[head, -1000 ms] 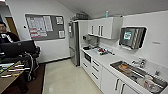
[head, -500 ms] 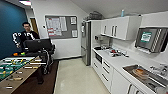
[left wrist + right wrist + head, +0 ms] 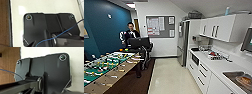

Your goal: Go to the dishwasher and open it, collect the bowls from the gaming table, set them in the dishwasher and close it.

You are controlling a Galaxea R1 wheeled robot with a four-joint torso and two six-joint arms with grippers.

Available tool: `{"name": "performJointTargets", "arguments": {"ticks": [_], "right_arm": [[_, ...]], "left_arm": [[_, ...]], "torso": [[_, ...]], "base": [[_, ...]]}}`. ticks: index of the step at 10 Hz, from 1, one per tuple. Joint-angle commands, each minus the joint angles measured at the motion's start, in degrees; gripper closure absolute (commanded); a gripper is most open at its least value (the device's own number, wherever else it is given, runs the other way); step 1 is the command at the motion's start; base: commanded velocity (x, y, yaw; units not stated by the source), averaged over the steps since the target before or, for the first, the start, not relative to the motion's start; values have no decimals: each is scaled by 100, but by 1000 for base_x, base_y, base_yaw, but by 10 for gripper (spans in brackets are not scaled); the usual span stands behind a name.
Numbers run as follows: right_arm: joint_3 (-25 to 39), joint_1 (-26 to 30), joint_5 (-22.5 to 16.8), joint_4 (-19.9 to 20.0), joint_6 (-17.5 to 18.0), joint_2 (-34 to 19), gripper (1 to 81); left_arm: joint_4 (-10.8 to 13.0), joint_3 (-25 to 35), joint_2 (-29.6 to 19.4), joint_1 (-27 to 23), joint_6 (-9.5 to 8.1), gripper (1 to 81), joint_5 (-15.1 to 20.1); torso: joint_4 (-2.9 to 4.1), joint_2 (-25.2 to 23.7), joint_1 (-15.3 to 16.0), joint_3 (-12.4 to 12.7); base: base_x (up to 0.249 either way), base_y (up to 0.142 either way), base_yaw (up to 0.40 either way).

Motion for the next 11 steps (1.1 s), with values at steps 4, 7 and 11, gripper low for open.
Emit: {"name": "performJointTargets", "arguments": {"ticks": [4, 7, 11], "right_arm": [[451, 323, -287, -85, -37, -264, 10], [363, 323, -287, -76, -37, -221, 10], [355, 323, -295, -85, -37, -194, 10]], "left_arm": [[42, 9, -29, -234, 2, 10, 247], [51, 9, -29, -234, 2, 10, 256], [60, 0, -20, -249, 2, 10, 256]], "torso": [[0, 0, 0, 0], [0, 0, 0, 0], [0, 0, 0, 0]], "base": [[0, 0, 378], [0, 0, 378], [0, 0, 378]]}}
